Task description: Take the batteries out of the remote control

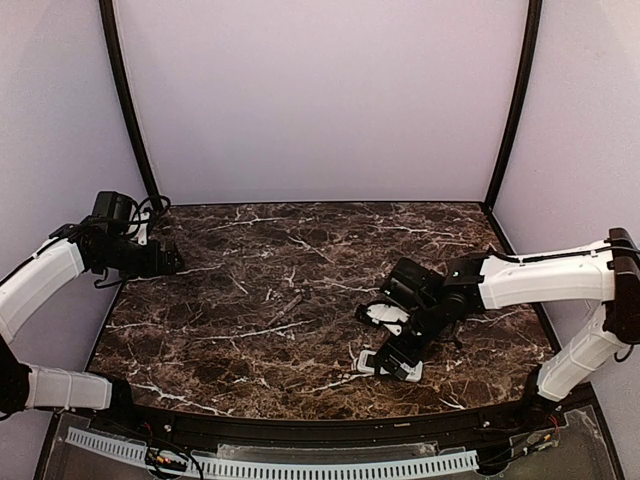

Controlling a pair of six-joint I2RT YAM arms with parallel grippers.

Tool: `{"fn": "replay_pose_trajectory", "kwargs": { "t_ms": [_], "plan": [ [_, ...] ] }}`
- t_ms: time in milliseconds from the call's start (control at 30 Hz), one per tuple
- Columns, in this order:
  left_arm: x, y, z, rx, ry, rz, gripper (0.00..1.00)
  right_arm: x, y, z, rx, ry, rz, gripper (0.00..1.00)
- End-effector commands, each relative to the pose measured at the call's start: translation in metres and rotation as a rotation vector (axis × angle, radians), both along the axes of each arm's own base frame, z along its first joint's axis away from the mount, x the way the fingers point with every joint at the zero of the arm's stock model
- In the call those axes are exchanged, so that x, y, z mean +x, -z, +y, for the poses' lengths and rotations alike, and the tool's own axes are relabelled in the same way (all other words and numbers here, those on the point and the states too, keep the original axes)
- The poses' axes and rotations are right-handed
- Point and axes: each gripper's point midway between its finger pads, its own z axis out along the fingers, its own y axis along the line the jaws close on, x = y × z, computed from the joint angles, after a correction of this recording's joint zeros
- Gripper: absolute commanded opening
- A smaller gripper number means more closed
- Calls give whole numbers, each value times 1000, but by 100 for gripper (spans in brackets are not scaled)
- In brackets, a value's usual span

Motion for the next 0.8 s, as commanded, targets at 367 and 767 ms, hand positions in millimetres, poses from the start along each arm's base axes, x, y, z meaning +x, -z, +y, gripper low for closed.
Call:
{"fn": "replay_pose_trajectory", "kwargs": {
  "t_ms": [367,767],
  "plan": [
    [-12,6,1,19,15,30,100,5,32,-18,-196,-20,-3,99],
    [-13,8,2,22,13,37,100,7,46,-29,-274,-34,-2,93]
  ]
}}
